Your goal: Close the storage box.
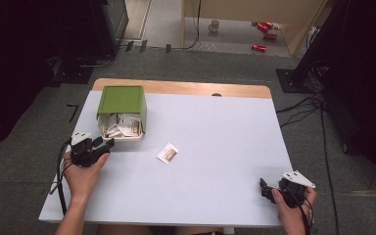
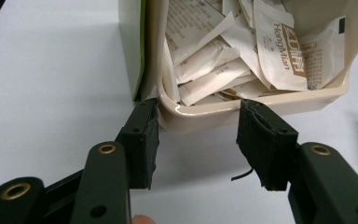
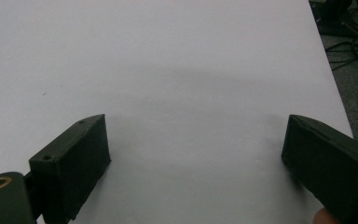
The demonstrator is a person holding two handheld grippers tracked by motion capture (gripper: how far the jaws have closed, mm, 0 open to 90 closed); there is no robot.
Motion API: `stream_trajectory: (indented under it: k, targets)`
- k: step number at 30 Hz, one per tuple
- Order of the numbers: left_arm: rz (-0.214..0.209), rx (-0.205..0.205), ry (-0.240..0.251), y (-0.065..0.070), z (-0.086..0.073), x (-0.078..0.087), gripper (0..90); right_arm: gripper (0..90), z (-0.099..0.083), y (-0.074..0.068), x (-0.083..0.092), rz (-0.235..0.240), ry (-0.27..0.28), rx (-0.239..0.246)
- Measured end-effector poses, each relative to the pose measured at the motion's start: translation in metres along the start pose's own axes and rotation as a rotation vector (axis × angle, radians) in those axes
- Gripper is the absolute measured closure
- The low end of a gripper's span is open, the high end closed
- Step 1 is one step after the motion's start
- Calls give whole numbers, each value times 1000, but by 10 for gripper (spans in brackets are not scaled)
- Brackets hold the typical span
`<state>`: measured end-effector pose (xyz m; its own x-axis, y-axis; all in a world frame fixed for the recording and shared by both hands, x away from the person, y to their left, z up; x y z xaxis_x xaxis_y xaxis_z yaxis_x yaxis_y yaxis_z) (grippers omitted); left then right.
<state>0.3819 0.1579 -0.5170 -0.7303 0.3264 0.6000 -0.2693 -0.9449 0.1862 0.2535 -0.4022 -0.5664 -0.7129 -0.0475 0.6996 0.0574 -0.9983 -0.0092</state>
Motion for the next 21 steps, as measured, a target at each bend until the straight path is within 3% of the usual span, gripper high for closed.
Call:
stream_trajectory:
  k: [2,5,8,11,14,21]
  targets:
    - [9,-9,-5,0,-1,-3,476,71,0,0,0,-1,0,0]
    - [57,-33,-62,-2,-8,-10,485,71,0,0,0,-1,0,0]
    - [88,-27,-75,-2,-11,-16,474,71,0,0,0,0,0,-1]
    - [88,0,-81,-2,-11,-17,468,71,0,0,0,0,0,-2]
    - [49,13,-62,5,-10,-12,473,70,0,0,0,1,0,-2]
    - [55,45,-64,3,-9,-10,535,70,0,0,0,1,0,-1]
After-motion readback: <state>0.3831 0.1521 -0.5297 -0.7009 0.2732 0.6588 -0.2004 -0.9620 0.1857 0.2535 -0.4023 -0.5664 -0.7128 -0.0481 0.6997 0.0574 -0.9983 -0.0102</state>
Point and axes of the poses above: each handheld gripper's, and its own axes: x roughly backward along the jaws, z roughly out of its top, y roughly to its right, the point moved 9 cm from there along -x, roughly forward along the jaws, and after that the axes turned 2 degrees about -y, right-handed, at the moved point
